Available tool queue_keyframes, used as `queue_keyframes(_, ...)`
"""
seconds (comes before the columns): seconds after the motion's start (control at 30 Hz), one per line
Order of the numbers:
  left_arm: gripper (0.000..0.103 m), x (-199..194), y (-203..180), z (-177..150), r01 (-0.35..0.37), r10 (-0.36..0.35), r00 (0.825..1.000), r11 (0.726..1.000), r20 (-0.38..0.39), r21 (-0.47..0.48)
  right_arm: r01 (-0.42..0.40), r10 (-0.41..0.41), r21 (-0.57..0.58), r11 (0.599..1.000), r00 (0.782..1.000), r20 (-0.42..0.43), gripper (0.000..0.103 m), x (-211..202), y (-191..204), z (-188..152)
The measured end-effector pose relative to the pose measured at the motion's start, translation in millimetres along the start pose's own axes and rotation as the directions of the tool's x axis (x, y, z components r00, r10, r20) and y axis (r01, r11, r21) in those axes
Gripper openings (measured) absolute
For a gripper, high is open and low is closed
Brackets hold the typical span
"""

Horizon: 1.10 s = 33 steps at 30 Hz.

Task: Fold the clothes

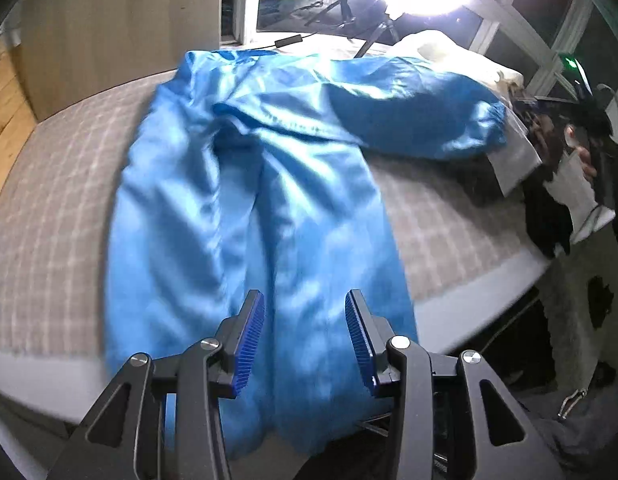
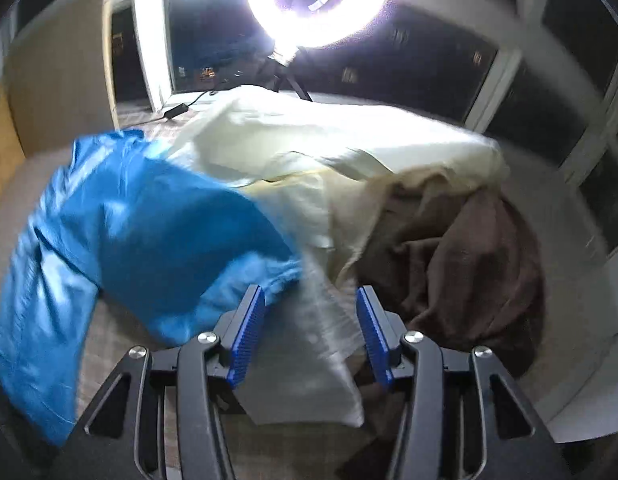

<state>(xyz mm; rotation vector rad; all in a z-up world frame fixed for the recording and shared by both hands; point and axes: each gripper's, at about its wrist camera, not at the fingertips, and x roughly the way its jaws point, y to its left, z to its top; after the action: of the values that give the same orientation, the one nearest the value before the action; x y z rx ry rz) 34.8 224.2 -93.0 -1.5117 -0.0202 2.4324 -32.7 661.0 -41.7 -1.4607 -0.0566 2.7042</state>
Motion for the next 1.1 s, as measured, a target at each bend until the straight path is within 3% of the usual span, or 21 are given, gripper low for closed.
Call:
queue_keyframes(0.13, 0.041, 29, 1, 30, -0.032, 0.033, 0.999, 0.999, -0.037, 0.004, -0.067, 0.066, -0.030, 0.997, 0.998, -0.024, 0.048, 17, -1, 2)
queue_keyframes(0.47, 0.041, 71, 4, 55, -0.028, 0.027, 0.994, 1.000, -0.110, -0.010, -0.137, 0.136, -0.029, 0.990, 0.990, -0.048, 0.048, 38, 2, 4)
queue_keyframes(0.6, 0.041, 76, 5, 61, -0.028, 0.029, 0.993, 1.000, -0.114, 0.009, -0.113, 0.110, -0.043, 0.993, 0.992, -0.061, 0.047, 44, 8, 5)
queue_keyframes(0.7, 0.041, 77, 8, 63, -0.019, 0.022, 0.993, 1.000, -0.115, 0.024, -0.121, 0.120, -0.024, 0.992, 0.992, -0.041, 0.041, 38, 6, 2)
queue_keyframes(0.93, 0.041, 79, 21, 59, -0.010, 0.016, 0.991, 0.999, -0.130, 0.050, -0.120, 0.123, -0.039, 0.992, 0.989, 0.088, 0.041, -3, 11, -8)
queue_keyframes(1.1, 0.041, 83, 30, 60, -0.006, 0.012, 0.990, 0.999, -0.141, 0.038, -0.088, 0.090, -0.067, 0.994, 0.995, 0.035, 0.040, 20, 27, -5)
